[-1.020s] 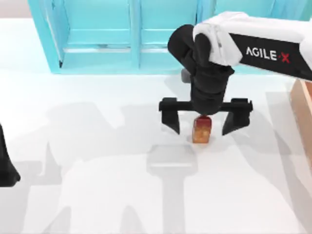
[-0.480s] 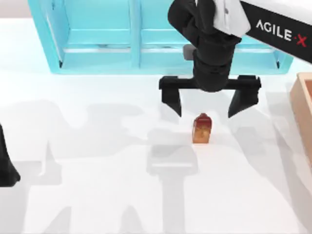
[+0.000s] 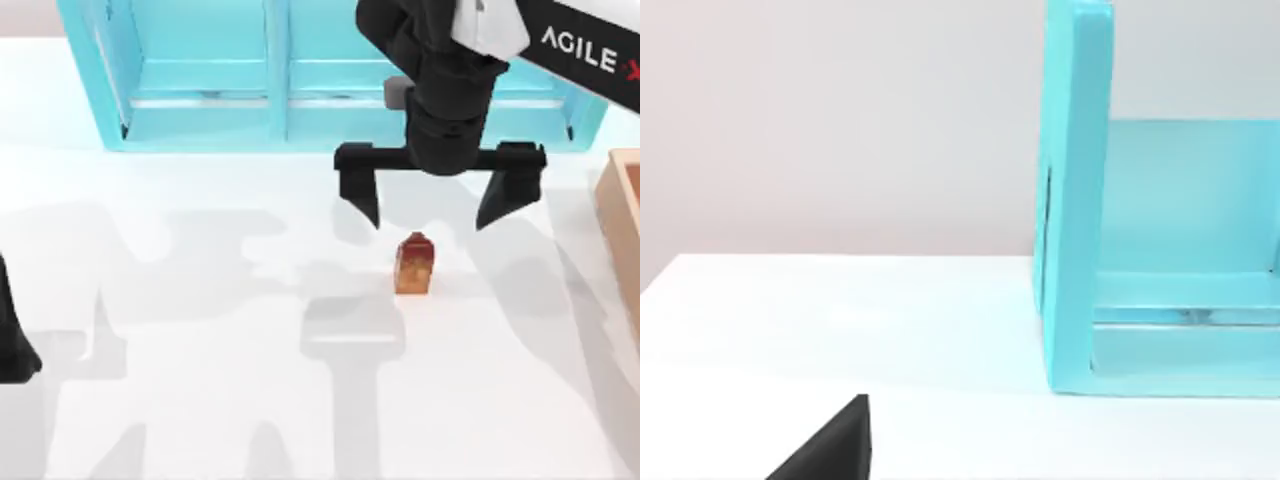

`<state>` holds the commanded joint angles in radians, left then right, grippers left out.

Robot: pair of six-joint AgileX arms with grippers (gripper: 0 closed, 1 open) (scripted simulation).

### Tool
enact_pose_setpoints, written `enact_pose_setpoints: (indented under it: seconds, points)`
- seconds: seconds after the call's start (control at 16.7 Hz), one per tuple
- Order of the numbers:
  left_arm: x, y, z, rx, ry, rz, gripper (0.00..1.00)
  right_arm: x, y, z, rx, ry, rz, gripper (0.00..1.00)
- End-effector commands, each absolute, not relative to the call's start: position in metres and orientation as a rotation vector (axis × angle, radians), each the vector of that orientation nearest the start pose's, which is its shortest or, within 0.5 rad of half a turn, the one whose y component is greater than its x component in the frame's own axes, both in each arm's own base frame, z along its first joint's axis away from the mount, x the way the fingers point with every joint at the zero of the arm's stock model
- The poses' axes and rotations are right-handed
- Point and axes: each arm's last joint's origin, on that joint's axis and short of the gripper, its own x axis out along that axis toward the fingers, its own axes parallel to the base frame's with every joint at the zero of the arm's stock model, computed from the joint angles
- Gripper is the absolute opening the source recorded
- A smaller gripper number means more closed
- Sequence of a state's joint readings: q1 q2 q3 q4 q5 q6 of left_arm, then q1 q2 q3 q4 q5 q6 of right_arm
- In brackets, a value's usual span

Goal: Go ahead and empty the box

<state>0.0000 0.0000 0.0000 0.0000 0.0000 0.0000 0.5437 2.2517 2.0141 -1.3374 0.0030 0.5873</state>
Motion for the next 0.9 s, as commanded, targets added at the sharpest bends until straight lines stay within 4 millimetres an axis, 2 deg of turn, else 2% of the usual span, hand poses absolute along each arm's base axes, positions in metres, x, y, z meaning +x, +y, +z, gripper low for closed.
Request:
enact_pose_setpoints:
  seconds: [0.12, 0.42, 0.9]
  points:
    - [0.106, -0.001, 0.16, 0.0, 0.0, 0.0, 1.0, 0.385, 0.215, 0.209, 0.024, 1.575, -0.027, 1.0]
    - [0.106, -0.001, 0.16, 0.0, 0.0, 0.0, 1.0, 0.406, 0.145, 0.22, 0.022, 1.574, -0.023, 1.0]
    - [0.106, -0.001, 0.16, 0.0, 0.0, 0.0, 1.0, 0.413, 0.042, 0.234, 0.017, 1.573, -0.017, 1.0]
